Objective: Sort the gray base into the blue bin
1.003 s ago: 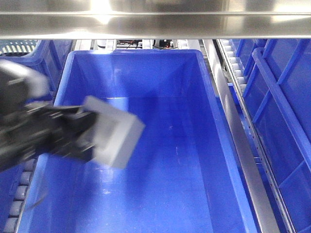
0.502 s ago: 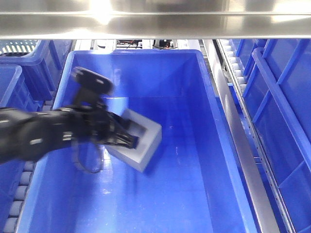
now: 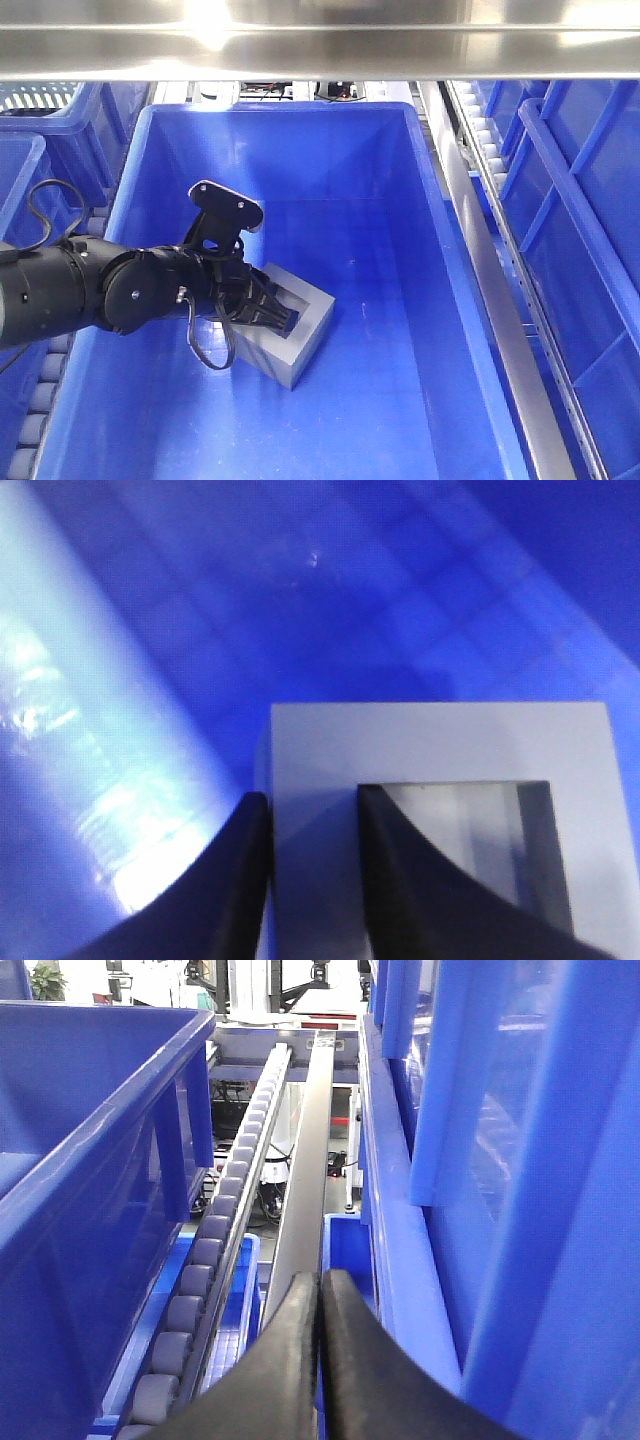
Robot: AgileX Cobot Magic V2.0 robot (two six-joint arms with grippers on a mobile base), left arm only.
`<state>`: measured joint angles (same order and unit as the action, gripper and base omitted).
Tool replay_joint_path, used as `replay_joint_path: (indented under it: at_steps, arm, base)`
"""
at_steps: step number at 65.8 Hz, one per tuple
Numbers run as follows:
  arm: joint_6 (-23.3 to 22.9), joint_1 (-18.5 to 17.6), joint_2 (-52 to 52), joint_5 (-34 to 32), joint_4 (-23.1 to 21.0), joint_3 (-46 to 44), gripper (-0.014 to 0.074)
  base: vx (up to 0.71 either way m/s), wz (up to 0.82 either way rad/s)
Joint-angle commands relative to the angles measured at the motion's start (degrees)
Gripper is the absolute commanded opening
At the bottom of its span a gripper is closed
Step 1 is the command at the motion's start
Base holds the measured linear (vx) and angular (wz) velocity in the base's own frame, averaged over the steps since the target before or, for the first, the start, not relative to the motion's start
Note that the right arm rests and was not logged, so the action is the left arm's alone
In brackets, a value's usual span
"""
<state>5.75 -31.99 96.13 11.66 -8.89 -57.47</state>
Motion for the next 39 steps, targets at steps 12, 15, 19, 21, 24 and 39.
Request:
replay_joint_path:
  at_steps: [12,15,19,21,24,39]
  arm:
    - [-0.3,-0.2,-3.4,-2.5,-0.8,-2.0,0.0370]
    - [-0.3,-0.2,-4.2,-1.8,-0.8,-2.0,0.0370]
    - [-0.3,-0.2,-5.7,-0.7,-0.8,-2.0,0.0365]
    - [-0.3,-0.2,-6.5,-0.3,-0.8,-1.9,0.0361]
    - [-0.3,-0.2,-7.9,0.0,-0.8,-1.5,0.0354]
    - [-0.2,-0.2,-18.1,-1.1,-0.8,4.5,0.0291]
  base:
    - [0.00,0.00]
    - [0.00,0.00]
    - [0.00,0.00]
    - [0.00,0.00]
    - [0.00,0.00]
    - [0.00,0.00]
